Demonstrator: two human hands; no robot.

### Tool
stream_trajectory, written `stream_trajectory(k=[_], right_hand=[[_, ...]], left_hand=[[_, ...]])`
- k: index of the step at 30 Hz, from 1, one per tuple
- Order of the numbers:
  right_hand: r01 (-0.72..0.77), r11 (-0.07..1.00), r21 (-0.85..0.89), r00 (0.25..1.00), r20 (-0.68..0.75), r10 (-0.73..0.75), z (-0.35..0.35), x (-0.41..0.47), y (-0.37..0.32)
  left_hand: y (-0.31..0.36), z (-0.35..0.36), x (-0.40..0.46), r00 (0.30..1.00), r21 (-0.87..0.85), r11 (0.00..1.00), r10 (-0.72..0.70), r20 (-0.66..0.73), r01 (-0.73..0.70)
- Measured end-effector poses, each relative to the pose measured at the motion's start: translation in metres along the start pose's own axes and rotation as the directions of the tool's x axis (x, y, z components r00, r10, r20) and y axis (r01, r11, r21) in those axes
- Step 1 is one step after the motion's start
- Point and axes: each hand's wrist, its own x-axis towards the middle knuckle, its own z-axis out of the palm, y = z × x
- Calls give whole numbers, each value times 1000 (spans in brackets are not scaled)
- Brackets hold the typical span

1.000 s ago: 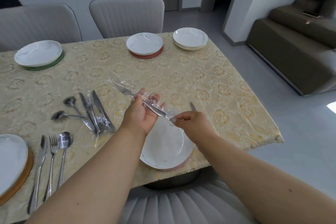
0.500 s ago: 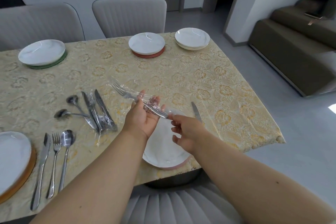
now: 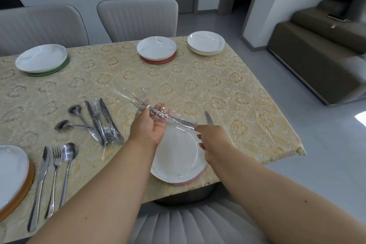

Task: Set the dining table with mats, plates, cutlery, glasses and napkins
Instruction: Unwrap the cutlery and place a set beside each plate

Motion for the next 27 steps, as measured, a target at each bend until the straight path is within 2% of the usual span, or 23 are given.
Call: stream_trajectory(k=[2, 3, 6, 8, 10, 13, 15, 16, 19, 20, 24, 27], right_hand=[[46, 997, -68, 999, -7, -46, -6, 3, -2], [111, 981, -159, 994, 25, -108, -7, 5, -3], [294, 829, -475, 956, 157, -249, -10, 1, -7], [351, 749, -562, 936, 199, -290, -15, 6, -9], [353, 741, -572, 935, 184, -304, -23, 14, -11], [328, 839, -434, 942, 211, -259, -27, 14, -11], [317, 844, -432, 940, 259, -221, -24, 15, -8], [328, 808, -490, 939, 261, -223, -23, 16, -7], [399, 563, -723, 915, 274, -296, -27, 21, -7], [404, 542, -737, 914, 295, -279, -30, 22, -9], [336, 726, -600, 908, 411, -80, -42, 21, -15], [338, 748, -571, 897, 435, -73, -54, 23, -20]], left_hand=[[1, 1, 2, 1000, -6, 1000, 9, 0, -9], [-2, 3, 1, 1000, 6, 1000, 2, 12, -2], [-13, 12, -5, 999, 82, 997, -16, 37, 13], [-15, 17, -5, 999, 114, 993, 21, 30, -25], [-12, 19, -2, 997, 100, 992, 74, 3, -74], [-14, 20, 3, 994, 104, 989, 106, 0, -106], [-22, 22, 3, 996, 127, 988, 88, 8, -88], [-26, 23, 1, 997, 132, 988, 81, 13, -82], [-28, 26, 1, 998, 139, 988, 68, -3, -67], [-28, 26, 0, 998, 140, 989, 57, -9, -56], [-27, 29, 6, 999, 174, 984, 43, 8, -44], [-23, 26, 15, 996, 161, 983, 89, -13, -86]])
